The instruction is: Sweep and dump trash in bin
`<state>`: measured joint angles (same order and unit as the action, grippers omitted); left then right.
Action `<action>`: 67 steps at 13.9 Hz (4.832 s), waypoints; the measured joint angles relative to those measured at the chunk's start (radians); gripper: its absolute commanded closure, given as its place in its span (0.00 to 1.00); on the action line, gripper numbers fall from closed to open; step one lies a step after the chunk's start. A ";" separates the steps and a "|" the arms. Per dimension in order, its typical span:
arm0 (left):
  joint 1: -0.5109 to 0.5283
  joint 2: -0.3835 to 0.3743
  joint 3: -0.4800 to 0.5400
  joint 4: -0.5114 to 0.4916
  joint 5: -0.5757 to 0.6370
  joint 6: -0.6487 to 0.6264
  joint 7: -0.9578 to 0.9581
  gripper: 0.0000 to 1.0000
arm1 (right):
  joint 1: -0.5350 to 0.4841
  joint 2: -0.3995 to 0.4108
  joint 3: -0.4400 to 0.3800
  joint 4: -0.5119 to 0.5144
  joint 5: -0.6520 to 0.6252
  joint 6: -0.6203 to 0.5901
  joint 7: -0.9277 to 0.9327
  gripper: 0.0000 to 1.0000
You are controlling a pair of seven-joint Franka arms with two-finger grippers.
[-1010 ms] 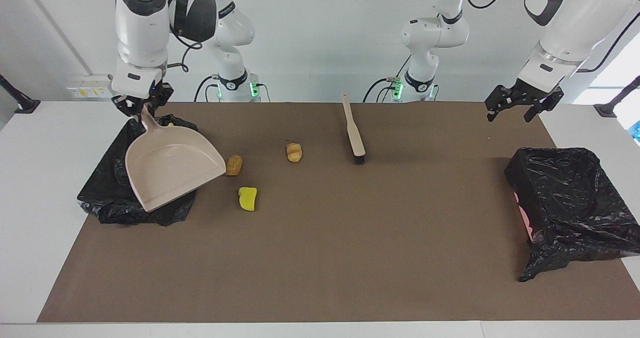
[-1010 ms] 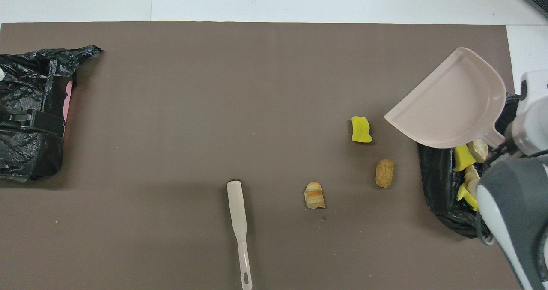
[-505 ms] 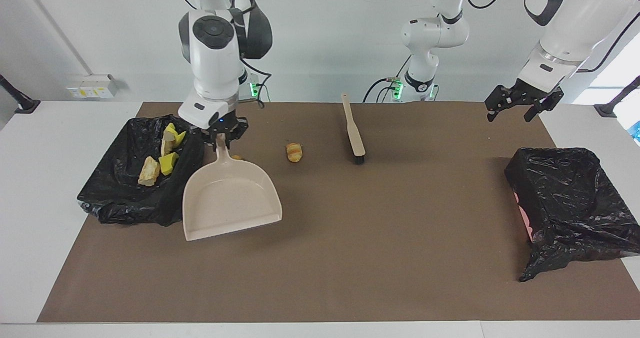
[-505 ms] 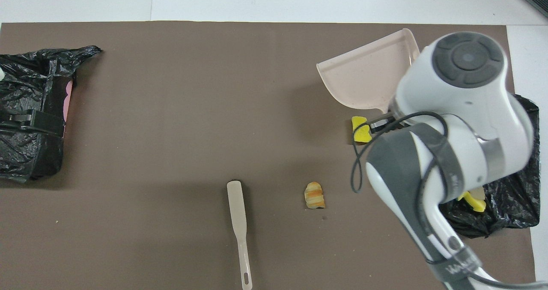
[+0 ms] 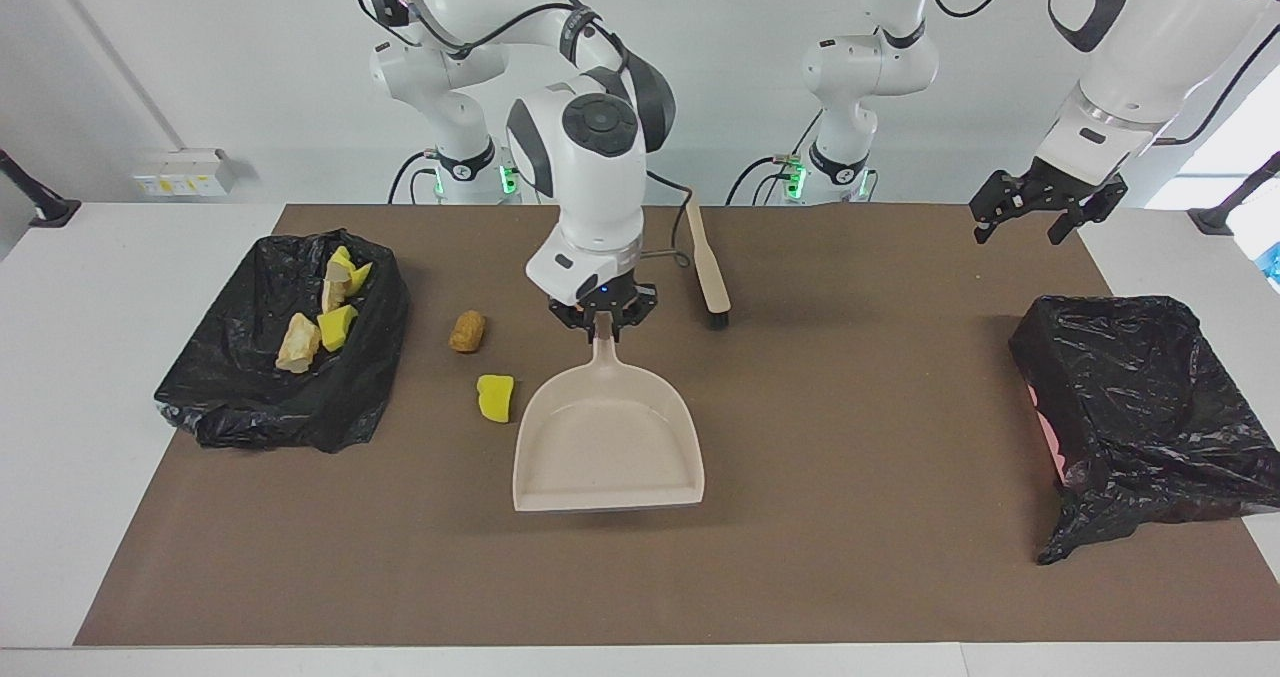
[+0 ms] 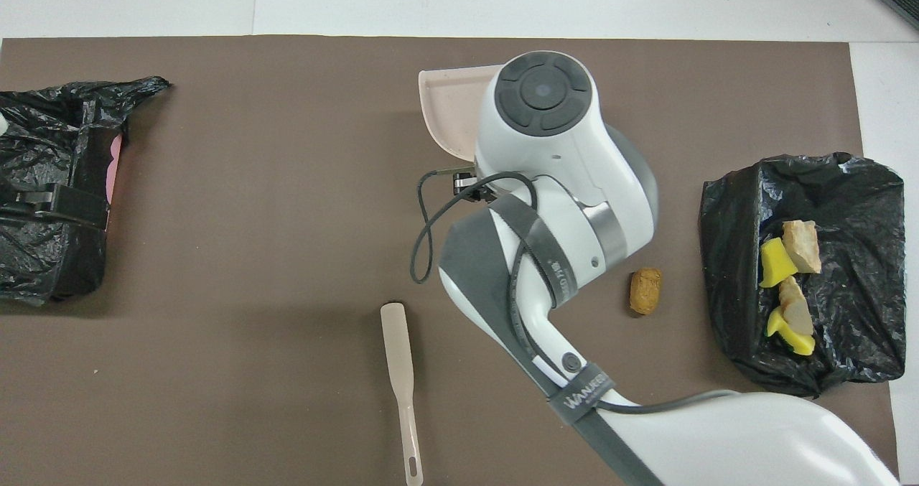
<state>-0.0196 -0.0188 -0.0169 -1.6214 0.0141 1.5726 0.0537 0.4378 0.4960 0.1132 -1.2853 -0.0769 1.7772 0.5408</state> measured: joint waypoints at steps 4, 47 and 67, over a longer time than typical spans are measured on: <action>0.000 0.000 0.000 0.000 0.000 0.000 0.000 0.00 | 0.084 0.169 0.001 0.138 0.008 0.053 0.141 1.00; 0.000 0.000 0.000 0.000 0.000 0.000 0.000 0.00 | 0.226 -0.287 0.086 -0.516 0.170 0.149 0.188 0.39; -0.018 0.008 -0.023 0.000 0.000 0.039 0.000 0.00 | 0.368 -0.359 0.083 -0.847 0.289 0.379 0.181 1.00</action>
<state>-0.0379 -0.0110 -0.0404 -1.6213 0.0139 1.6118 0.0532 0.8054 0.1374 0.1958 -2.1323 0.2118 2.1566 0.7215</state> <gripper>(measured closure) 0.000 0.740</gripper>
